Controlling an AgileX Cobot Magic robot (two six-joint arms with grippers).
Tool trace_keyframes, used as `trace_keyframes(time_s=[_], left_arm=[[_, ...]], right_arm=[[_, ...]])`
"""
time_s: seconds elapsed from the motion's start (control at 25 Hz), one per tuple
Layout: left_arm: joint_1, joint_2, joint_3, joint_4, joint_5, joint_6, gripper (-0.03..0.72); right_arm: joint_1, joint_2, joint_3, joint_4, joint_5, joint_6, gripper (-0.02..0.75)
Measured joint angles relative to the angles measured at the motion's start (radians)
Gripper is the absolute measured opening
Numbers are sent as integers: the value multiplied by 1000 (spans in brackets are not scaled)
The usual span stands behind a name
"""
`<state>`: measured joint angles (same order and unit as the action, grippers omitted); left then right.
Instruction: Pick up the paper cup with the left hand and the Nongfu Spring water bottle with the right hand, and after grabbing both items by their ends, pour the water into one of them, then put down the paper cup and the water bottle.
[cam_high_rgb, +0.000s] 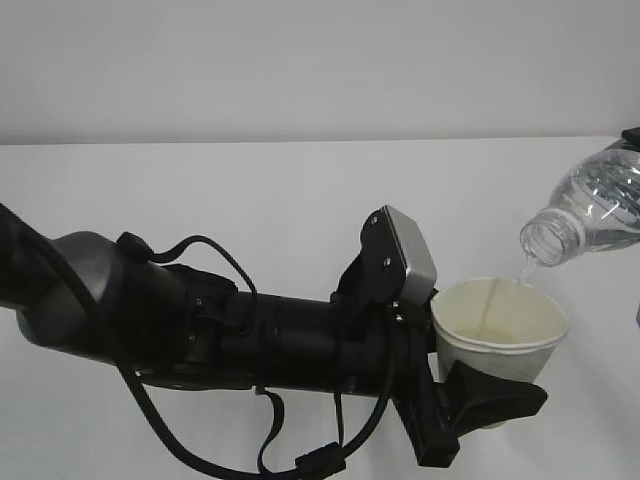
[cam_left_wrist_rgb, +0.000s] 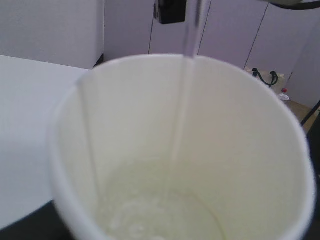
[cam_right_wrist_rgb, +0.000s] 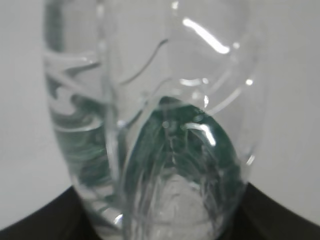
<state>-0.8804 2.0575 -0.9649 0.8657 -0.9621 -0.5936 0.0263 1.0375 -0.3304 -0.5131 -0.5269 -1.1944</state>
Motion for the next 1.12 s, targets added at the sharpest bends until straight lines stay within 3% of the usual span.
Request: trace_keyframes(time_s=[1.12], left_arm=[[0, 0, 0, 0, 0, 0, 454]], right_arm=[[0, 0, 0, 0, 0, -2, 420]])
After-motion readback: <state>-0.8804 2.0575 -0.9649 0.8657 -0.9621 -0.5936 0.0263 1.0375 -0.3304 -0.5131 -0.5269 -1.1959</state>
